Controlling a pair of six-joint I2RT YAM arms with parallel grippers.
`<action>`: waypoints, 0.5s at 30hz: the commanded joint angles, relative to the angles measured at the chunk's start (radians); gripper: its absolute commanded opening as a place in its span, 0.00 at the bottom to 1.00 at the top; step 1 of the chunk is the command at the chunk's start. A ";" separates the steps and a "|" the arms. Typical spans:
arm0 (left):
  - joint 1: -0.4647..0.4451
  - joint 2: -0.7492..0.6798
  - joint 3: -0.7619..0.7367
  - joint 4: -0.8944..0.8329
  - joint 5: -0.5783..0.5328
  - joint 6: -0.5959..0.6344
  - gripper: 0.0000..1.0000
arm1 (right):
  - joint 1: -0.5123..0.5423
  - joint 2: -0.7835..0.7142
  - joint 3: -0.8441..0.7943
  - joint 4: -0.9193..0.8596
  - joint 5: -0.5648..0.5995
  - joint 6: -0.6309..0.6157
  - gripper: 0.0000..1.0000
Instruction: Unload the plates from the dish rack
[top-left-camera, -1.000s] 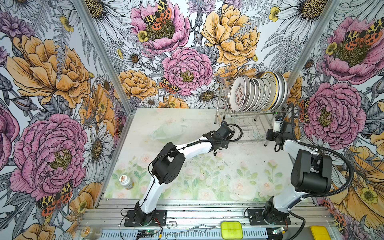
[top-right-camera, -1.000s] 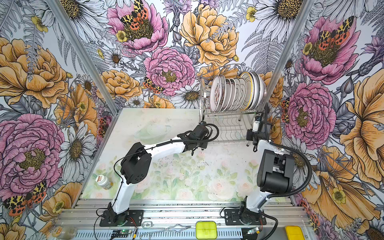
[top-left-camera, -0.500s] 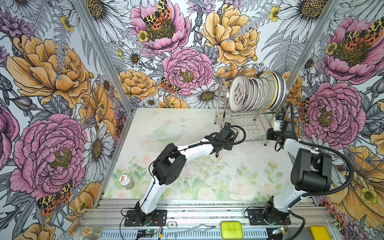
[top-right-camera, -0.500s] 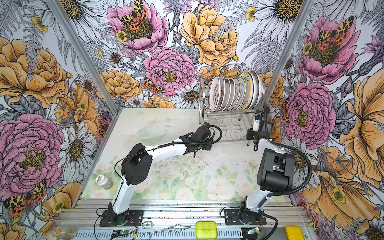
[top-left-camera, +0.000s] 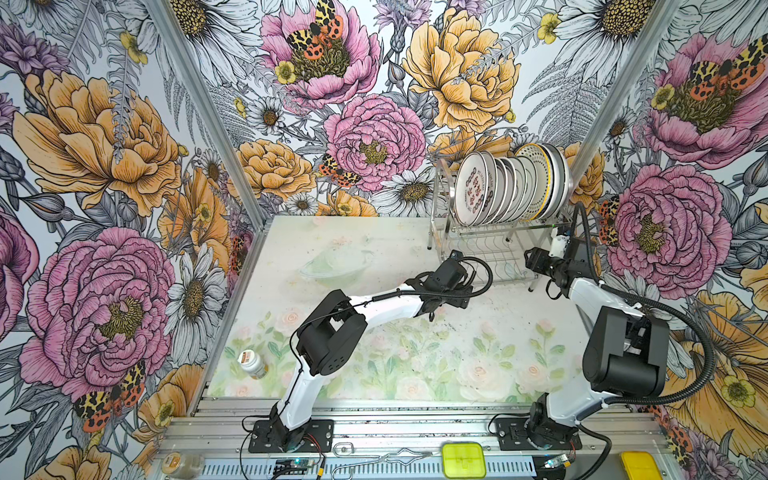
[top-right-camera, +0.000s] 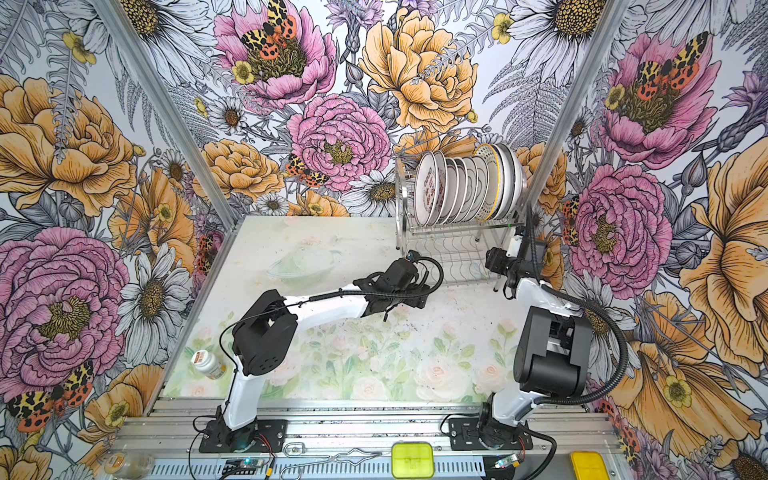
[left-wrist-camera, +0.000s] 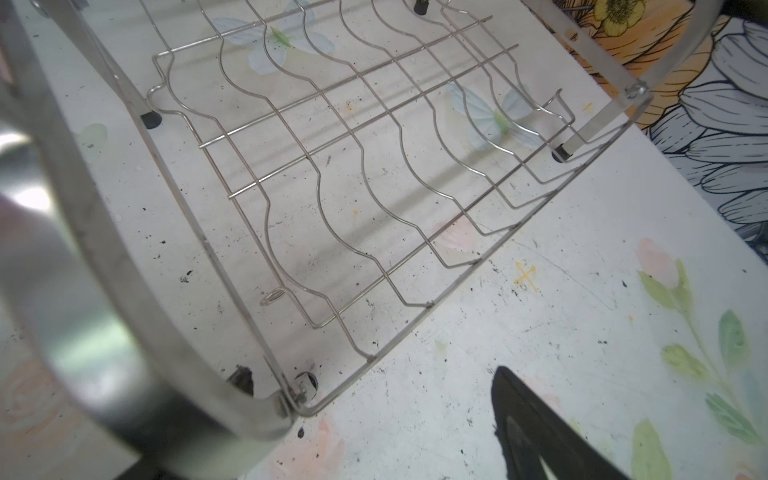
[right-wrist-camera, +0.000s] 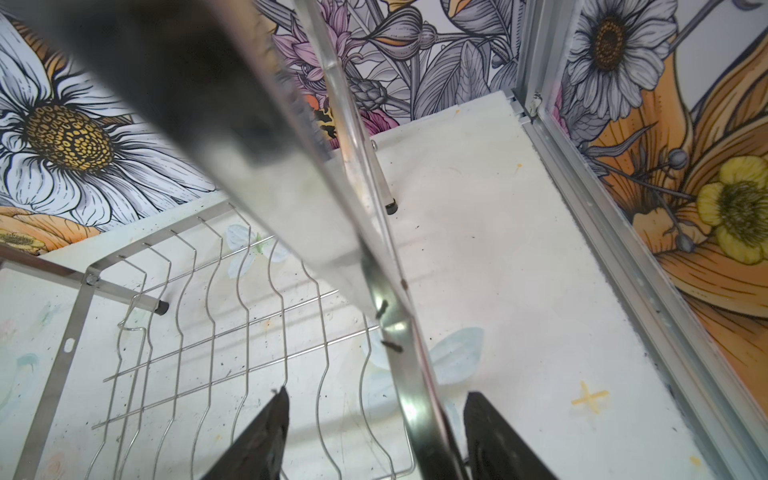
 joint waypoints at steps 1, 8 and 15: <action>-0.023 -0.071 -0.037 0.002 0.027 -0.007 0.99 | 0.008 -0.067 -0.030 -0.006 -0.041 0.054 0.72; -0.014 -0.147 -0.118 0.026 0.014 0.001 0.99 | -0.005 -0.154 -0.098 -0.022 -0.009 0.078 0.99; -0.025 -0.235 -0.208 0.036 -0.039 -0.014 0.99 | -0.016 -0.313 -0.183 -0.088 0.094 0.113 1.00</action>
